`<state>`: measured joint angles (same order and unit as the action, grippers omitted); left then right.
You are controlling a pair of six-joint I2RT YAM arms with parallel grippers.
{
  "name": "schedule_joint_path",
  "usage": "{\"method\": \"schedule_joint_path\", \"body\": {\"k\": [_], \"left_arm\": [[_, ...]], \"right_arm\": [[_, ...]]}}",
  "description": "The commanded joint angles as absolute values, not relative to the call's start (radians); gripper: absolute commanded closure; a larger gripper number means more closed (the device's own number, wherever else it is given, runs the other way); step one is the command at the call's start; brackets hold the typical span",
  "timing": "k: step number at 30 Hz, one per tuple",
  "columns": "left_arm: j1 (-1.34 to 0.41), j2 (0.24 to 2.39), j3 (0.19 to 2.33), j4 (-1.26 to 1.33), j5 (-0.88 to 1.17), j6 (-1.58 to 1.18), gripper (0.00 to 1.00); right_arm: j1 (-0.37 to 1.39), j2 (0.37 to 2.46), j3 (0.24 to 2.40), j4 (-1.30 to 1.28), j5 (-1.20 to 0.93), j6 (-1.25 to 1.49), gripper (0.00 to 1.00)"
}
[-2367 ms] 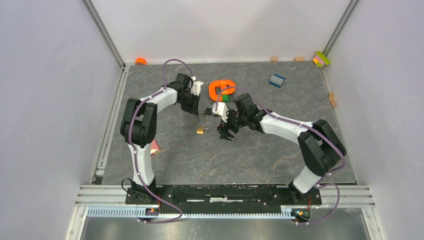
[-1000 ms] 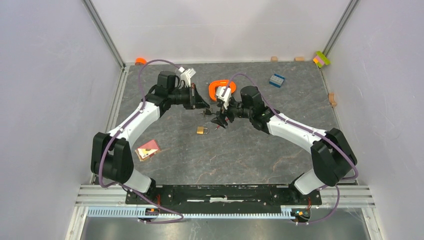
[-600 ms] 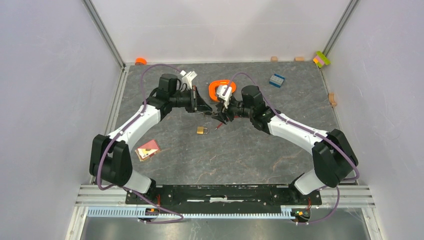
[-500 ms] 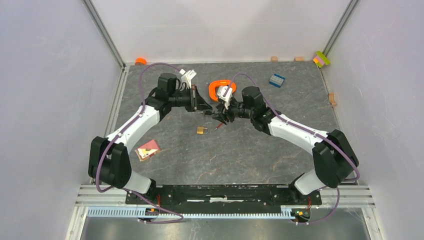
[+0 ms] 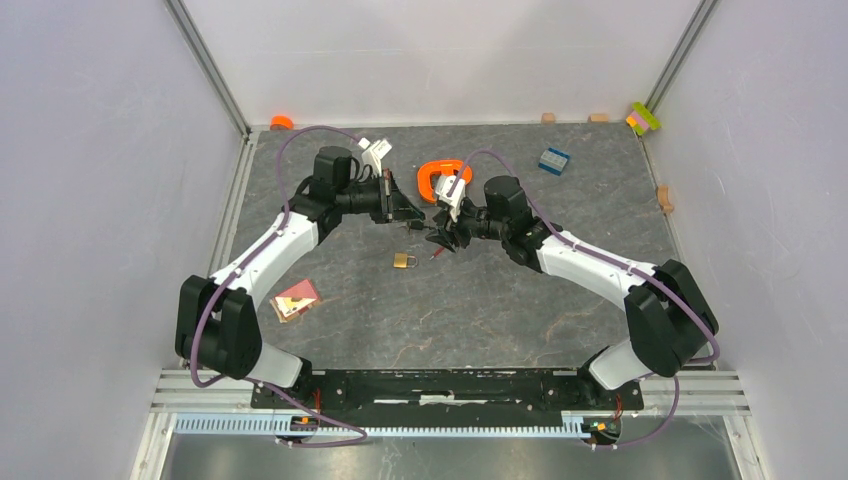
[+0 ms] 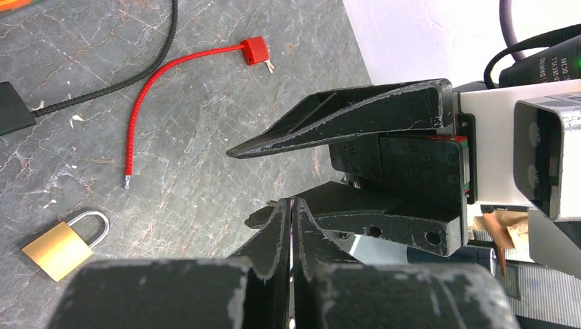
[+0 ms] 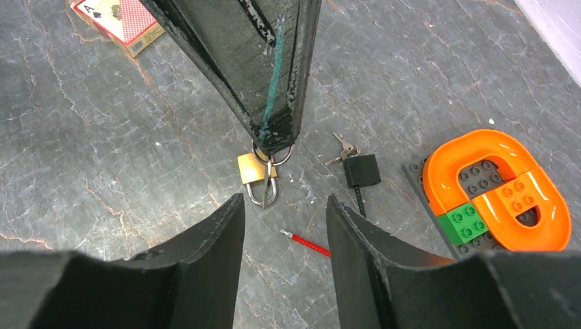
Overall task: Unlock with the key
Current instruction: Pick up the key from the center of the board.
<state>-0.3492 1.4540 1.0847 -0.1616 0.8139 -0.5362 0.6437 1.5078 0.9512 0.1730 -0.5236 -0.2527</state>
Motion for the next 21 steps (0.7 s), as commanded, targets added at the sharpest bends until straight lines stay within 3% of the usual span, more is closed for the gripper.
{"method": "schedule_joint_path", "body": {"k": [1, 9, 21], "left_arm": [[-0.353, 1.425, 1.078, -0.12, 0.842, -0.581, 0.98], [-0.353, 1.426, 1.075, -0.118, 0.845, -0.584, 0.98], [-0.353, 1.43, 1.067, -0.109, 0.849, -0.591, 0.98]], "right_arm": [[0.643, 1.488, 0.974, 0.217, -0.551, -0.24, 0.49], [0.643, 1.495, 0.989, 0.221, -0.575, -0.226, 0.55], [0.642, 1.496, 1.0, 0.219, -0.593, -0.225, 0.74]]}}
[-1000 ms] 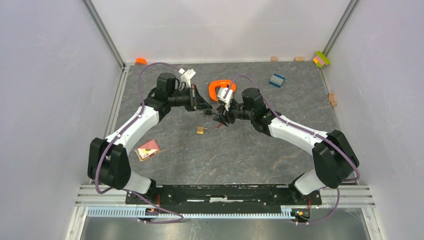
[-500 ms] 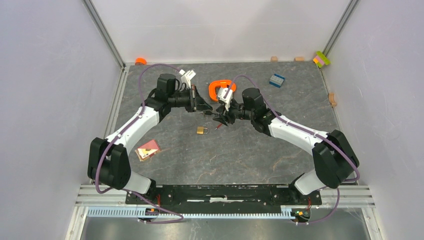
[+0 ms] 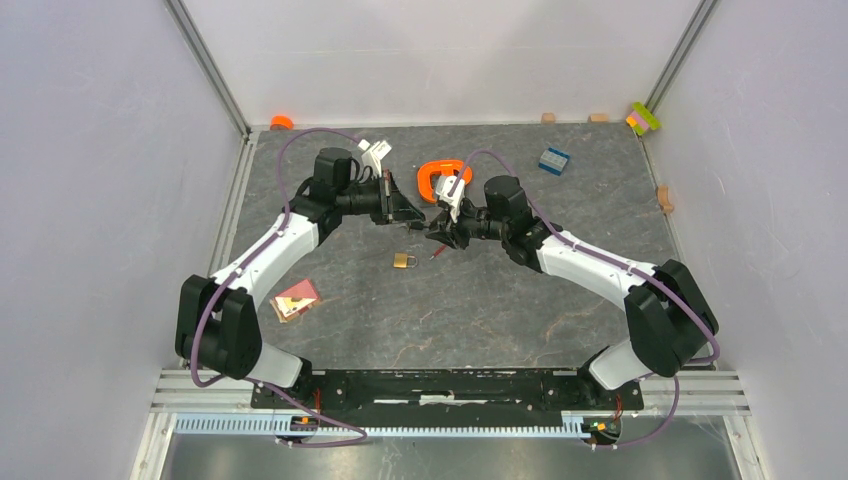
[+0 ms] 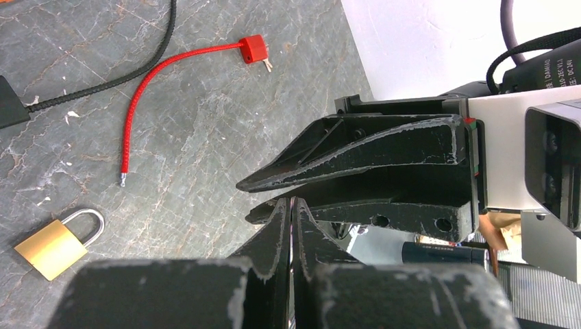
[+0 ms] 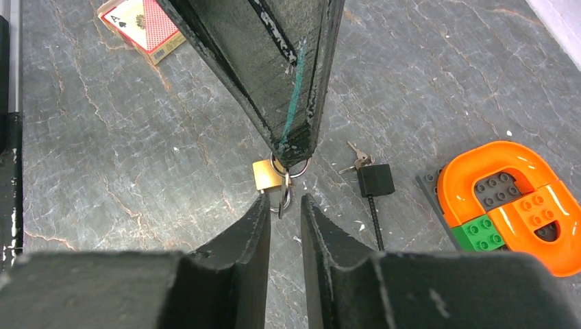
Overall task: Unlock with the key
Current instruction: Pick up the key from the center of the board.
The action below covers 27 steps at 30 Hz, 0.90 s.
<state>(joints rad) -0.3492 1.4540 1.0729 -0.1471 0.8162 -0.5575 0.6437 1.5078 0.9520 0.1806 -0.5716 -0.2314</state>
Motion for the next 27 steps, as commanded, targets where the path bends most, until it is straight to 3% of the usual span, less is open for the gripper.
{"method": "schedule_joint_path", "body": {"k": [1, 8, 18, 21, 24, 27], "left_arm": [[-0.352, 1.43, 1.065, -0.109, 0.85, -0.592, 0.98], [-0.353, 1.428, 1.055, -0.113, 0.848, -0.579, 0.98], [-0.35, 1.418, 1.072, -0.155, 0.843, -0.51, 0.96], [-0.351, 1.411, 1.093, -0.185, 0.865, -0.417, 0.78], [-0.352, 1.392, 1.102, -0.189, 0.922, -0.268, 0.5], [-0.355, 1.363, 1.098, -0.208, 1.007, -0.062, 0.29]], "right_arm": [[0.642, 1.495, 1.002, 0.217, -0.593, -0.229, 0.76], [0.642, 1.477, 1.002, 0.189, -0.579, -0.277, 1.0], [0.642, 1.406, 0.95, 0.107, -0.62, -0.435, 1.0], [0.642, 1.386, 0.944, 0.034, -0.658, -0.508, 1.0], [0.643, 1.367, 0.93, -0.026, -0.681, -0.553, 1.0], [0.643, 1.367, 0.93, -0.095, -0.729, -0.577, 1.0]]}}
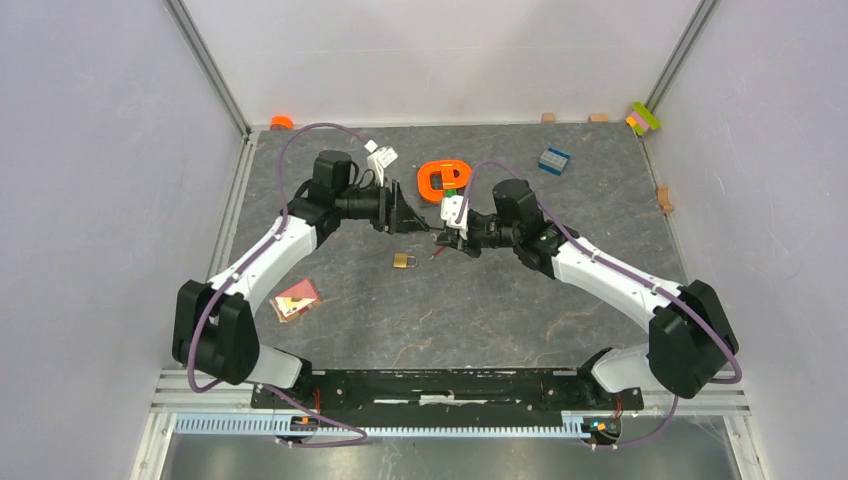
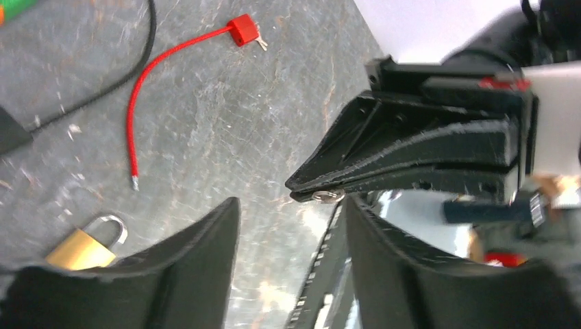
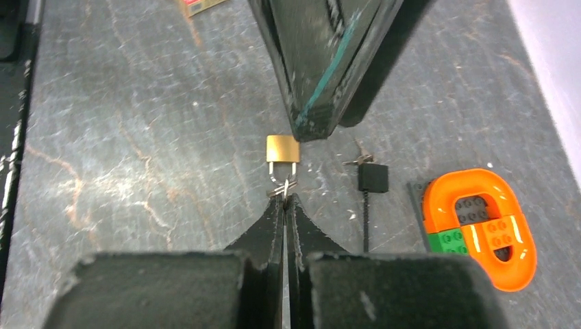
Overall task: Unlock with the key
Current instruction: Pick up the key from the center of the board.
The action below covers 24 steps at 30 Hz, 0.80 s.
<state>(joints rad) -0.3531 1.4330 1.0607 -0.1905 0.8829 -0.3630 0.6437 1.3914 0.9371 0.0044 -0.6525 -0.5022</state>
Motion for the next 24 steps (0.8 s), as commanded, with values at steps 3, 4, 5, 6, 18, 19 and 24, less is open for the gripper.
{"method": "schedule_joint_path", "body": {"k": [3, 4, 5, 6, 18, 19, 24], "left_arm": [[-0.369, 1.32, 1.085, -0.267, 1.079, 0.197, 0.21], [-0.383, 1.302, 1.082, -0.309, 1.09, 0.309, 0.2], [-0.399, 1.288, 1.078, -0.344, 1.089, 0.392, 0.19], [-0.419, 1.271, 1.072, -0.375, 1.083, 0.472, 0.18], [-0.635, 1.288, 1.049, -0.391, 0.867, 0.726, 0.38], [-0.642, 1.297, 1.053, -0.391, 0.862, 0.721, 0.42], [-0.649, 1.324, 1.059, -0.391, 0.827, 0.706, 0.52]], "right_arm": [[0.643, 1.376, 0.934, -0.142, -0.792, -0.573, 1.0], [0.642, 1.38, 0.933, -0.148, -0.81, -0.568, 1.0], [0.643, 1.381, 0.932, -0.15, -0.822, -0.563, 1.0], [0.642, 1.381, 0.928, -0.149, -0.833, -0.556, 1.0], [0.643, 1.369, 0.909, -0.134, -0.887, -0.52, 1.0], [0.642, 1.367, 0.907, -0.131, -0.885, -0.52, 1.0], [0.643, 1.363, 0.891, -0.121, -0.877, -0.52, 1.0]]}}
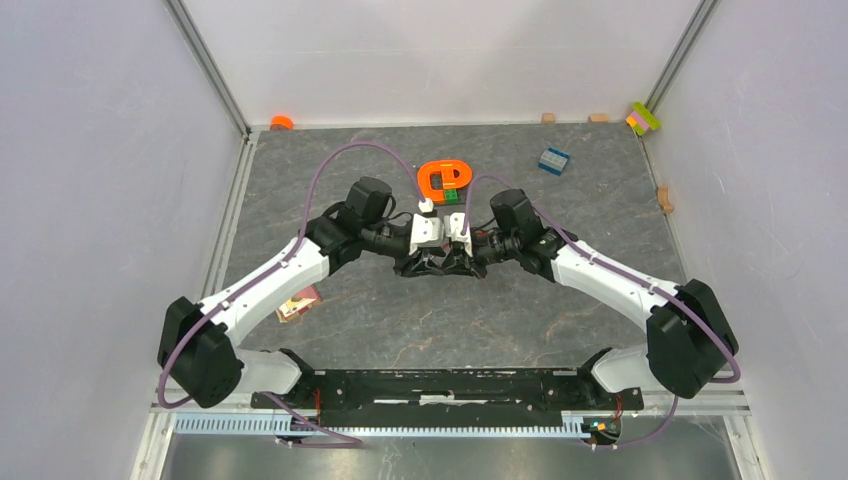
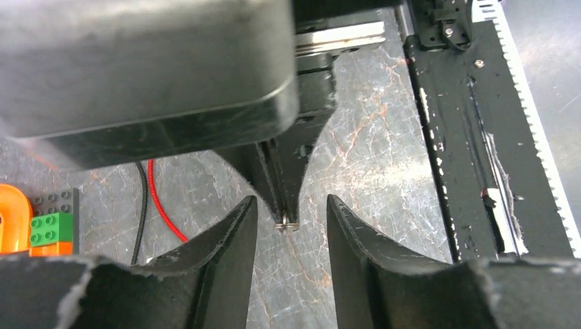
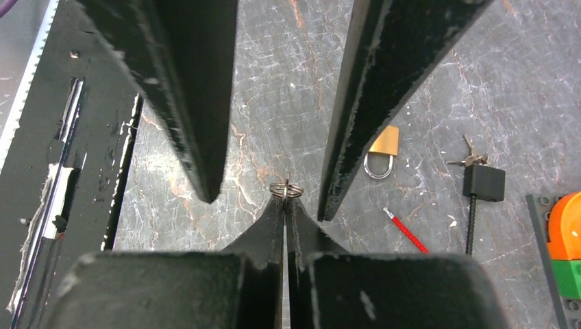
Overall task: Unlock with the key
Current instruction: Pick up the key from the center of the board.
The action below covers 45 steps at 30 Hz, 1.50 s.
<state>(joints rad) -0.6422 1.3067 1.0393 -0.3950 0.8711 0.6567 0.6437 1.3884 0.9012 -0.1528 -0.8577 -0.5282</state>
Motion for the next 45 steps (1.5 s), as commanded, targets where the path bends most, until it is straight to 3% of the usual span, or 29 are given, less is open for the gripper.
{"method": "schedule_joint_path", "body": {"k": [1, 17, 26, 34, 39, 45], "left_arm": [[-0.649, 1.325, 1.057, -0.39, 0.818, 0.707, 0.53], [-0.659, 1.368, 1.06, -0.439, 0.805, 0.727, 0.7], [-0.664, 1.381, 1.066, -0.43, 0.813, 0.691, 0.97], [-0.58, 1.339, 1.015, -0.301, 0.902, 0.531, 0.98], [-0.555, 1.319, 0.936, -0.115, 0.97, 0.376, 0.98], [-0.556, 1.34, 0.947, -0.135, 0.983, 0.397, 0.98]], "right_arm": [[0.642, 1.362, 0.89, -0.121, -0.877, -0.519, 1.0], [0.642, 1.368, 0.9, -0.119, -0.853, -0.51, 1.0], [0.643, 1.365, 0.894, -0.116, -0.827, -0.502, 1.0], [0.609, 1.323, 0.874, -0.109, -0.772, -0.501, 0.95], [0.599, 1.304, 0.87, -0.094, -0.775, -0.486, 1.0], [0.6, 1.304, 0.872, -0.104, -0.784, -0.488, 1.0]]}}
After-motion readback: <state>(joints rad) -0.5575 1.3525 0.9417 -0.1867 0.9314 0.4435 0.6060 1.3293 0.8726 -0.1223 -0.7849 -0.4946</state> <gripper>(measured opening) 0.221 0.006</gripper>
